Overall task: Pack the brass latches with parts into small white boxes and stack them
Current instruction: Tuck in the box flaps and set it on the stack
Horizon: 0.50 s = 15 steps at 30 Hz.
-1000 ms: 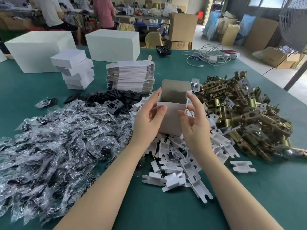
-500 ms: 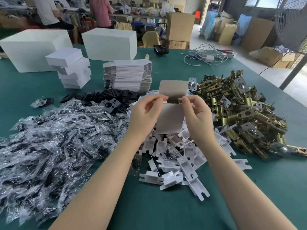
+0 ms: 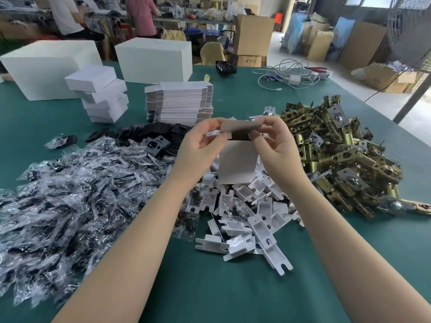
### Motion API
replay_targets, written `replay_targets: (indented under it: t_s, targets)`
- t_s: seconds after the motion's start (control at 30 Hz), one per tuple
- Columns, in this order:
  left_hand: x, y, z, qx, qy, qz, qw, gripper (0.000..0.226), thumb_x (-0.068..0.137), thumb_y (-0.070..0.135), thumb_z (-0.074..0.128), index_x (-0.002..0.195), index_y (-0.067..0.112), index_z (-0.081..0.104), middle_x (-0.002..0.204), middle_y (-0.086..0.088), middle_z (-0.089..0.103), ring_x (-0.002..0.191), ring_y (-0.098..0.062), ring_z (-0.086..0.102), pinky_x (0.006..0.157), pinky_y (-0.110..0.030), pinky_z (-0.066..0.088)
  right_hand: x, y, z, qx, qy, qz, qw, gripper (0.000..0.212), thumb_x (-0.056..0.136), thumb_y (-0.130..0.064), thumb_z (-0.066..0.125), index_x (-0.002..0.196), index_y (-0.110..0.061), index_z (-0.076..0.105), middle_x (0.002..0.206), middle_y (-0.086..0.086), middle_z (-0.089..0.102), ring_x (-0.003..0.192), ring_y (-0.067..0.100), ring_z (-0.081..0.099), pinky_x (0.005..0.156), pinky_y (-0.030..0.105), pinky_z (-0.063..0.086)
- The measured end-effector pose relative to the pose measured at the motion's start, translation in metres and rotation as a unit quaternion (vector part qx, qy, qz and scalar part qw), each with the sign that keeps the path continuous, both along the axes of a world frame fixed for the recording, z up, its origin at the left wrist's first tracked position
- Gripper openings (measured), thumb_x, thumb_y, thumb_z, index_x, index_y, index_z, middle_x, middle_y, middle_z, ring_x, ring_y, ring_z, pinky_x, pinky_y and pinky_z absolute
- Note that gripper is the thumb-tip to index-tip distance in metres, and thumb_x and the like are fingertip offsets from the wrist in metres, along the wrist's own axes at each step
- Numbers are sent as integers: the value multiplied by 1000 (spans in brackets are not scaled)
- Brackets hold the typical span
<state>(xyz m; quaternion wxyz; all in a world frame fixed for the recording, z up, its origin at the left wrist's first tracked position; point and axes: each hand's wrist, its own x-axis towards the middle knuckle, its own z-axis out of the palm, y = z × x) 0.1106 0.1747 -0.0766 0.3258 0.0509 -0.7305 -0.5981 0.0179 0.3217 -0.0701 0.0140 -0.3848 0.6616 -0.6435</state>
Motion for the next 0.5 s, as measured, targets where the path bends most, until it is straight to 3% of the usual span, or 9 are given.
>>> replay_targets:
  t_s: [0.07, 0.2, 0.27, 0.37, 0.5]
  targets:
    - [3, -1, -1, -31, 11, 2, 999, 18, 97, 13, 61, 105, 28, 68, 95, 25, 69, 78, 5, 63, 71, -11, 48, -1, 2, -1, 24, 37, -6, 999, 26, 99, -6, 50, 97, -31, 55, 102, -7, 62, 73, -6, 58, 65, 13, 43]
    - [8, -3, -4, -96, 18, -1, 995, 20, 100, 12, 58, 105, 30, 66, 86, 30, 66, 69, 8, 56, 69, -7, 44, -2, 8, -3, 60, 88, -9, 994, 28, 100, -5, 52, 98, -33, 54, 103, -17, 63, 91, -7, 63, 71, 11, 45]
    - [11, -5, -4, -131, 22, 1, 991, 24, 99, 6, 57, 110, 26, 67, 92, 29, 67, 80, 12, 60, 77, -5, 44, -4, 10, -3, 66, 106, -6, 992, 22, 98, -6, 57, 99, -28, 56, 107, -19, 63, 94, -9, 64, 73, 10, 47]
    - [12, -8, -6, -155, 19, -18, 988, 30, 96, 3, 61, 114, 26, 66, 120, 17, 62, 110, 7, 60, 94, -11, 45, -8, 13, -6, 66, 99, 12, 993, 15, 89, -10, 70, 97, -17, 59, 114, -15, 63, 98, -10, 64, 80, 13, 52]
    - [12, -8, -6, -124, 8, -40, 991, 23, 87, 35, 74, 109, 35, 67, 126, 18, 61, 116, -4, 63, 96, -24, 52, -10, 13, -7, 65, 100, 6, 993, 12, 89, -14, 70, 97, -10, 62, 116, -10, 63, 96, -12, 64, 78, 11, 52]
